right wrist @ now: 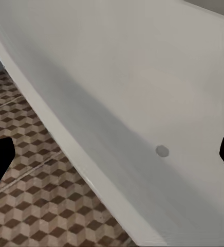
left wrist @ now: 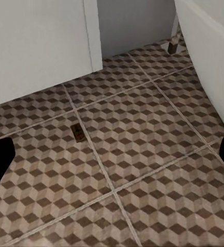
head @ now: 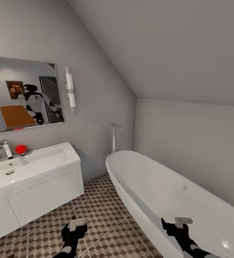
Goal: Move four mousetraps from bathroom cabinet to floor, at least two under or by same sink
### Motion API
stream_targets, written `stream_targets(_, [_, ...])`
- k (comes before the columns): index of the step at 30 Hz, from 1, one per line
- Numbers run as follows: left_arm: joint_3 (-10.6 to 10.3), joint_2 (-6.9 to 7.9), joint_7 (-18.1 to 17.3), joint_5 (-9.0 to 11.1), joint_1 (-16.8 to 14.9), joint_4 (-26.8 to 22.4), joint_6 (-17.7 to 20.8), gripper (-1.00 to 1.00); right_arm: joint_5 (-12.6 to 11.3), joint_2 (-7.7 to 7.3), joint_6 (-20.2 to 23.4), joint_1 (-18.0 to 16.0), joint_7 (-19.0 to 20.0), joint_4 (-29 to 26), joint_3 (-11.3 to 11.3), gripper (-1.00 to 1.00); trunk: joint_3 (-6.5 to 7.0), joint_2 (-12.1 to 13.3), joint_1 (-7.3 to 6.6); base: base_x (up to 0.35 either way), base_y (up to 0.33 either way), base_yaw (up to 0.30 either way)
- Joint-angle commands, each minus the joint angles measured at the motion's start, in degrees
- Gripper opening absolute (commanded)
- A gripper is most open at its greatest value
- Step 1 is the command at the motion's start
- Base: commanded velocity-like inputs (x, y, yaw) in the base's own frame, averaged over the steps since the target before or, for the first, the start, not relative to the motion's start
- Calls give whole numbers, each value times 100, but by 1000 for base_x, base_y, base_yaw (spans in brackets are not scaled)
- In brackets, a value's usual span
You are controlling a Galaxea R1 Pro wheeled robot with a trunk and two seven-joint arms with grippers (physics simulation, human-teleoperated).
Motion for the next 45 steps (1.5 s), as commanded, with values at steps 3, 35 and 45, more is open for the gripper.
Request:
stream_targets(3, [-50,0,25,43,-5,34,-19,100,55,-4,-34,-12,7,24,-52,100,-4,-8,2,0,0,-252])
stream_targets(35, [-51,-1,25,39,-5,83,-19,100,54,-4,-34,-12,8,24,-52,100,67,-8,2,0,0,-289])
stream_targets(45, [-55,-1,25,39,-5,83,-19,100,53,-4,-34,-10,7,24,-52,100,89,-8,2,0,0,-292])
